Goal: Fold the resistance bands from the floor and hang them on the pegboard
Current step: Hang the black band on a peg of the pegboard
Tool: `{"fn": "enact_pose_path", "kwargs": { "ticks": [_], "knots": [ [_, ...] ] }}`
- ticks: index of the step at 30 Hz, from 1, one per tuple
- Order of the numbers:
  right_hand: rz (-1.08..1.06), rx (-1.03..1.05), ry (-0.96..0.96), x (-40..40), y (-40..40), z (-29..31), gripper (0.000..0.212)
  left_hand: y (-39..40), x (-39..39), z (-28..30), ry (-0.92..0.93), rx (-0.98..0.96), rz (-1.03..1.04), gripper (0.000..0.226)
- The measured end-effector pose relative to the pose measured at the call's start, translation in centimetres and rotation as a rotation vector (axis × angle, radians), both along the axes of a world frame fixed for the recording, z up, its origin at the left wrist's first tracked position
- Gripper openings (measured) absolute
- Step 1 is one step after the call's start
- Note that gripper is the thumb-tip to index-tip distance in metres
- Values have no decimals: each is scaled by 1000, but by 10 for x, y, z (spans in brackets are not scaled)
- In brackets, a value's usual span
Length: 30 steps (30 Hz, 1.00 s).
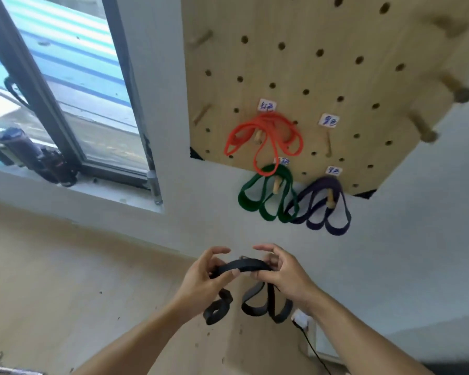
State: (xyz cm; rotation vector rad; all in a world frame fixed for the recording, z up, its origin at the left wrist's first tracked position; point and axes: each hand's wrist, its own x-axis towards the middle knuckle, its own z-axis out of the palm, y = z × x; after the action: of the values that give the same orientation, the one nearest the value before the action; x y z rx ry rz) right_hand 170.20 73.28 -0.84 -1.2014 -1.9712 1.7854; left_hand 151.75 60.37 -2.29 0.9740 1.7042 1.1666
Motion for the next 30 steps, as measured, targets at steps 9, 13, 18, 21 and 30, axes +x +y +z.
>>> {"fn": "enact_pose_path", "kwargs": {
  "ticks": [9,13,18,21,30],
  "knots": [
    [-133,87,112,45,70,69,52,98,36,78,152,117,-25,42],
    [-188,146,146,56,103,98,47,135,50,111,142,175,-7,32],
    [-293,178,209,54,132,128,31,176,55,134,4,217,70,18],
    [-372,153,256,47,148,137,29,203,52,142,-47,246,64,22],
    [-621,95,344,24,189,141,33,276,29,148,39,253,-14,32]
  ]
}}
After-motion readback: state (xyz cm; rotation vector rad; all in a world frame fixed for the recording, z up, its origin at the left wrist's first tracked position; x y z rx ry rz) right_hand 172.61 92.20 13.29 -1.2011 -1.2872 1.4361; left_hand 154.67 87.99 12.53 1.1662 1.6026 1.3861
